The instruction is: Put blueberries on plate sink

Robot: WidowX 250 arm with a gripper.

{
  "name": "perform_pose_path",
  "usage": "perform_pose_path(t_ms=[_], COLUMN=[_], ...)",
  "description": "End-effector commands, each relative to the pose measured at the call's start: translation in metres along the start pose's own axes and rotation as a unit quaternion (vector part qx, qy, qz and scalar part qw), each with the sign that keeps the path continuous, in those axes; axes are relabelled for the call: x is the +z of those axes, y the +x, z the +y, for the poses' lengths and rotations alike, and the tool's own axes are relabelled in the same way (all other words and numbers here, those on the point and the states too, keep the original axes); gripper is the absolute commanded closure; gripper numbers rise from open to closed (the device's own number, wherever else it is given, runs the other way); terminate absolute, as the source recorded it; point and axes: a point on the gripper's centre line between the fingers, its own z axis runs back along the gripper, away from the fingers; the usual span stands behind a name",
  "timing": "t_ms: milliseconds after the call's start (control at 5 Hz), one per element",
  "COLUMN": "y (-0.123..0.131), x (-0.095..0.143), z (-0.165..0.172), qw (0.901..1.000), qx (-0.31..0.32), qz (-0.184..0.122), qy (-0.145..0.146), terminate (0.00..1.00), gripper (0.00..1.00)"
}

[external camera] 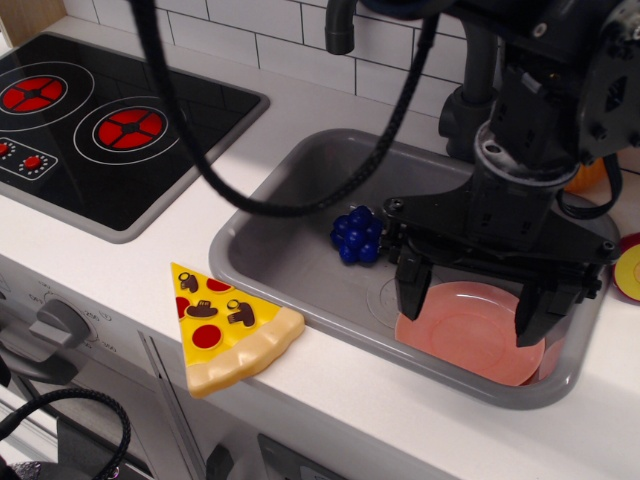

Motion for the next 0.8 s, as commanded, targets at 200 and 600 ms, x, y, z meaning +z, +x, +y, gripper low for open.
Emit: perform_pose_path(t_ms=[200,600], y=[0.023,0.072], x=[-0.006,-0.017], z=[0.017,0.069], qw=[0.9992,0.991], qx=[0.03,0.108], qz=[-0.024,-0.078], qy=[0.007,0.016], terminate=[0.0,0.0], gripper=[0.0,0.0])
